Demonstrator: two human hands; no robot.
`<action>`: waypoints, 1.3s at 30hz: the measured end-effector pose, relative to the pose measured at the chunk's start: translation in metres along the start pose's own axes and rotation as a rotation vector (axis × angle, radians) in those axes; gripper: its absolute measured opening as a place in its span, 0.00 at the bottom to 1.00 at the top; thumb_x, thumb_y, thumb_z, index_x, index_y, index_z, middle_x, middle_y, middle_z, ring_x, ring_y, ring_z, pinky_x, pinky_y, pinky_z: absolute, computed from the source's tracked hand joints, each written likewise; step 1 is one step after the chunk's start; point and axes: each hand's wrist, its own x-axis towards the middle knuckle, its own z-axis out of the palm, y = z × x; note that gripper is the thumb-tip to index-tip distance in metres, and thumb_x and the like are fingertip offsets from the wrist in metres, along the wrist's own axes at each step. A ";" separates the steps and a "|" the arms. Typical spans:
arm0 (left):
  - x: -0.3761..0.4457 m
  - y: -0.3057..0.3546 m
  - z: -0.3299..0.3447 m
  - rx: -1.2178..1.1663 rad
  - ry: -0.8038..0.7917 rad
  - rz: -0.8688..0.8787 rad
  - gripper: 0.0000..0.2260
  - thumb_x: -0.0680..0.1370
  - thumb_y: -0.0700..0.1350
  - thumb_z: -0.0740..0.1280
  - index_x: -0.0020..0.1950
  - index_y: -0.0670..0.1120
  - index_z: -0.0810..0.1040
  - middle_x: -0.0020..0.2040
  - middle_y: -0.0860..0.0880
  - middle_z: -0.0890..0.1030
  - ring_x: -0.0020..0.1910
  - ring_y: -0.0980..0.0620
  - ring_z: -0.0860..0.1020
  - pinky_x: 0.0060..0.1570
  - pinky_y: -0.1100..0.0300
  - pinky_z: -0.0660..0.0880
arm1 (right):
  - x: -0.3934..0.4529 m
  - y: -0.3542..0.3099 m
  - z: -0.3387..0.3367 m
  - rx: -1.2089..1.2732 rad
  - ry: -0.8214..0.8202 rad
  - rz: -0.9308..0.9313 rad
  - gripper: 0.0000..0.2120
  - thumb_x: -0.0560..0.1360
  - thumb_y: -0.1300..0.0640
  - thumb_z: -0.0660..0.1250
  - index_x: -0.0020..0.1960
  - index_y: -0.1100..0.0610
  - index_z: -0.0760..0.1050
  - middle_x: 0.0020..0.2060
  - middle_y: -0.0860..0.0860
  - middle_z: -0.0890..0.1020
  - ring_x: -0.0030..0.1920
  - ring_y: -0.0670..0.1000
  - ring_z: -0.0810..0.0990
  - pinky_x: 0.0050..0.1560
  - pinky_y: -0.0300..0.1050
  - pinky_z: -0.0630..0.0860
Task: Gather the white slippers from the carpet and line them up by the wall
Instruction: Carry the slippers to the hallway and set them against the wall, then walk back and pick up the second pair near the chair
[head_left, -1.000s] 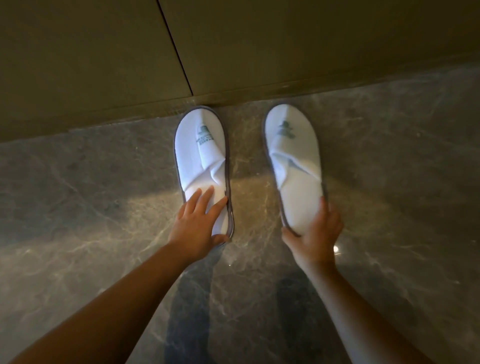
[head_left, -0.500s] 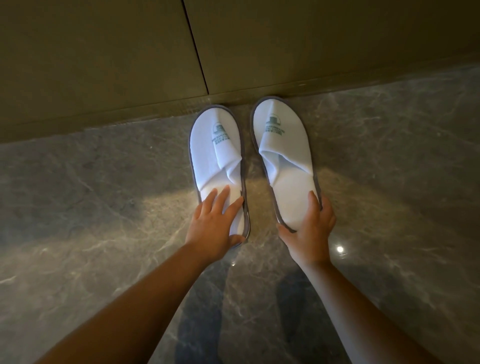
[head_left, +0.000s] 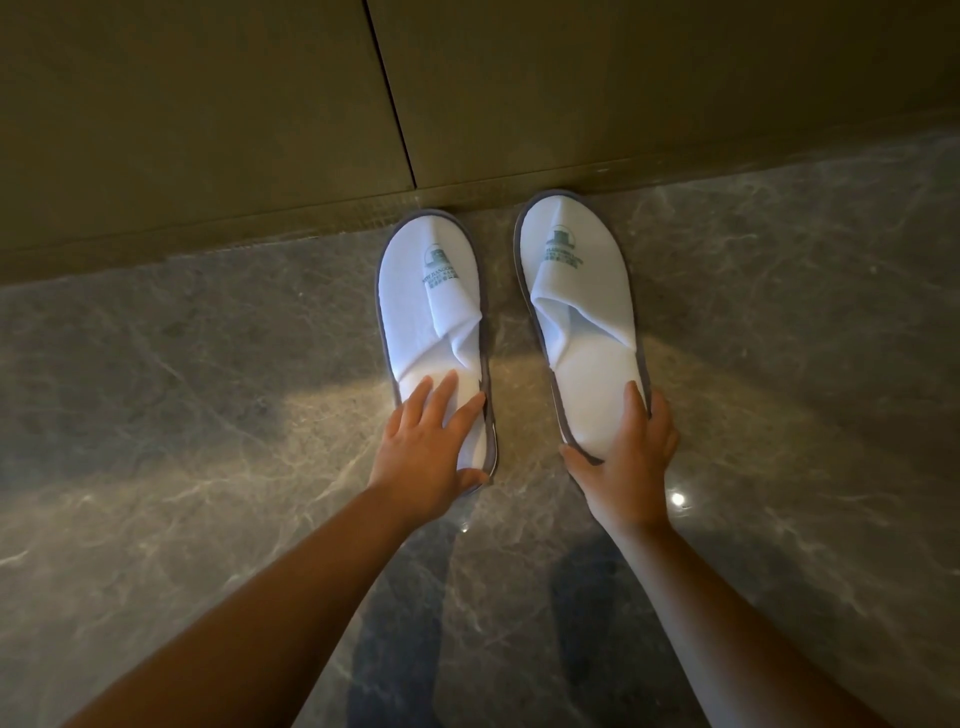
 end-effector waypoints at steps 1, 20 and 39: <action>0.000 0.000 0.000 -0.005 0.003 0.000 0.35 0.72 0.59 0.61 0.72 0.53 0.45 0.76 0.46 0.43 0.74 0.43 0.41 0.71 0.45 0.46 | 0.000 0.000 -0.001 -0.029 -0.007 -0.003 0.43 0.62 0.51 0.74 0.70 0.56 0.54 0.71 0.61 0.58 0.69 0.63 0.57 0.67 0.63 0.64; -0.290 0.035 -0.325 -0.492 0.165 -0.154 0.17 0.75 0.49 0.62 0.63 0.48 0.69 0.62 0.45 0.75 0.57 0.46 0.75 0.55 0.53 0.73 | -0.161 -0.295 -0.300 0.206 -0.288 -0.384 0.08 0.74 0.59 0.61 0.49 0.59 0.76 0.45 0.54 0.80 0.47 0.50 0.75 0.43 0.40 0.68; -0.625 -0.050 -0.577 -0.856 0.727 -0.666 0.16 0.75 0.49 0.62 0.62 0.50 0.70 0.60 0.49 0.75 0.56 0.55 0.73 0.52 0.65 0.67 | -0.353 -0.624 -0.457 0.373 -0.806 -0.608 0.08 0.74 0.58 0.61 0.44 0.47 0.75 0.41 0.44 0.79 0.41 0.40 0.77 0.39 0.30 0.72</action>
